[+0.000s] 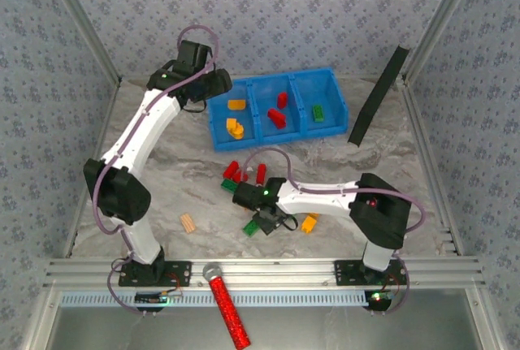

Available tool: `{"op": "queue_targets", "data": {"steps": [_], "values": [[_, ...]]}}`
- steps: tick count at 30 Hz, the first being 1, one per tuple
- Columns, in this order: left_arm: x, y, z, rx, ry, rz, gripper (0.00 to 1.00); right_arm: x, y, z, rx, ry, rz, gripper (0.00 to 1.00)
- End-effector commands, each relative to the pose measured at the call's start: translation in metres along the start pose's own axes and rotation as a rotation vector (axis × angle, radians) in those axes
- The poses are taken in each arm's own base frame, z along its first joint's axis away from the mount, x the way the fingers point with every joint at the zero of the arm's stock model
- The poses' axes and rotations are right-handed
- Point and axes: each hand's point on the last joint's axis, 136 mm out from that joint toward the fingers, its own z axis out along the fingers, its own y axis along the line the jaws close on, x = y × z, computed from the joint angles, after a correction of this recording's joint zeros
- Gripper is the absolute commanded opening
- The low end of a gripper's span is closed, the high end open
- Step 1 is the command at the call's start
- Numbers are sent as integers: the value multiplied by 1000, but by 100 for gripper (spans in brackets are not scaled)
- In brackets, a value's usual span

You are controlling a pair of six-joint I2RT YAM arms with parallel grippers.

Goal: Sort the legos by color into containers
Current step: Pick up the lego from the bottom-center of the table, then place the lego in the container.

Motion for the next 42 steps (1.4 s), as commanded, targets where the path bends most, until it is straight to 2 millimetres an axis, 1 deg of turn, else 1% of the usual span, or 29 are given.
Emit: {"op": "queue_targets", "data": {"steps": [1, 7, 13, 16, 19, 24, 27, 28, 29, 31, 33, 34, 35, 37, 38, 39, 42], "values": [[-5, 3, -18, -2, -23, 18, 67, 6, -6, 6, 38, 30, -19, 55], [-4, 4, -19, -3, -23, 17, 67, 1, -8, 9, 33, 21, -20, 54], [-4, 5, -18, -7, -20, 17, 67, -7, -1, 13, 5, 1, -22, 54], [-1, 7, -17, -11, -13, 17, 67, -9, 2, 17, -11, 1, -29, 48], [1, 8, -19, -12, -9, 19, 67, -8, 4, 21, -23, 11, -36, 44], [1, 9, -29, -13, -13, 36, 67, -2, 6, 26, -41, 33, -43, 28], [6, 13, -39, -16, -9, 54, 67, 0, 5, 22, -66, 47, -56, 20], [9, 14, -42, -18, -3, 64, 67, 0, 3, 18, -75, 53, -62, 19], [15, 18, -44, -31, 7, 83, 67, -1, -3, 12, -73, 54, -67, 19], [29, 27, -50, -91, 18, 156, 67, -8, -14, -6, -90, 25, -67, 19], [50, 39, -54, -152, 57, 228, 66, -19, -32, -31, -126, -26, -34, 19], [59, 44, -56, -169, 77, 249, 66, -22, -42, -40, -139, -46, -12, 19], [69, 51, -57, -186, 95, 264, 66, -36, -54, -60, -159, -105, 18, 20], [88, 60, -63, -182, 118, 274, 66, -49, -84, -85, -177, -188, 81, 21], [95, 63, -65, -170, 129, 277, 66, -54, -99, -93, -176, -220, 108, 21], [102, 64, -68, -153, 135, 278, 66, -60, -118, -102, -169, -260, 144, 22], [122, 70, -76, -121, 160, 276, 66, -75, -176, -113, -98, -330, 234, 22]]}}
